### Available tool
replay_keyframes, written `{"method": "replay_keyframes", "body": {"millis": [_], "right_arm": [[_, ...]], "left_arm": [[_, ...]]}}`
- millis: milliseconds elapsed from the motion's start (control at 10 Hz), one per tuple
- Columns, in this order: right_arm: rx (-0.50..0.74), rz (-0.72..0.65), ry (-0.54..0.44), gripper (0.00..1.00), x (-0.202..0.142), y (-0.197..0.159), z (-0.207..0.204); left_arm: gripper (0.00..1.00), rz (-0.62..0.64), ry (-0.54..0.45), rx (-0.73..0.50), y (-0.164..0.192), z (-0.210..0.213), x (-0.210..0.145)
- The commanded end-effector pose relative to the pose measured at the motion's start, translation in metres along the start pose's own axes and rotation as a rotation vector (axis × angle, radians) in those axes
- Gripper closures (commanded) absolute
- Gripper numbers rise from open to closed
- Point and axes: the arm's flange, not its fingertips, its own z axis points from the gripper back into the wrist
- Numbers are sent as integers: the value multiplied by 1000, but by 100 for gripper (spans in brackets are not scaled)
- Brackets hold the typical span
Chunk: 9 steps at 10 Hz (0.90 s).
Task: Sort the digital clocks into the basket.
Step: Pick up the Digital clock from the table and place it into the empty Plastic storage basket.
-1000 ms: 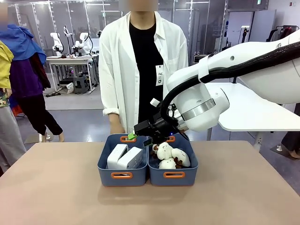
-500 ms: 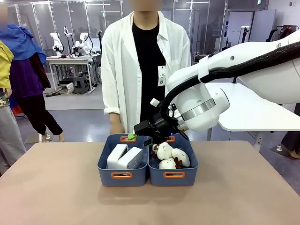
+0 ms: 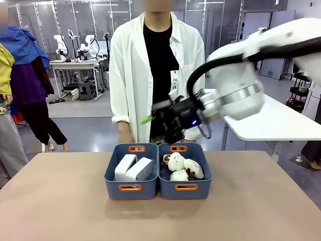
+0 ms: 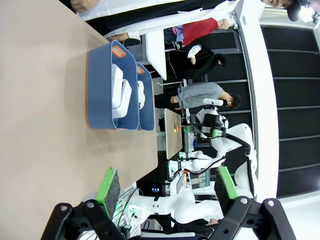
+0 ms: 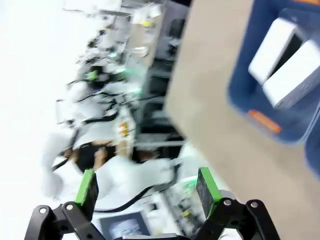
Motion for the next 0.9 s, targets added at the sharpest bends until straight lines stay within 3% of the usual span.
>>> {"method": "replay_keyframes", "body": {"millis": [0, 100, 200, 300, 800], "right_arm": [[265, -281, -34, 0, -25, -19, 64], [286, -280, -55, 0, -38, -27, 77], [195, -223, -86, 0, -37, -34, 76], [242, -168, 10, 0, -24, -8, 76], [242, -168, 10, 0, -24, -8, 76]], "left_arm": [[3, 14, 12, 0, -4, 3, -4], [3, 14, 12, 0, -4, 3, -4], [3, 14, 12, 0, -4, 3, -4], [3, 14, 12, 0, -4, 3, -4], [3, 14, 12, 0, -4, 3, -4]]}}
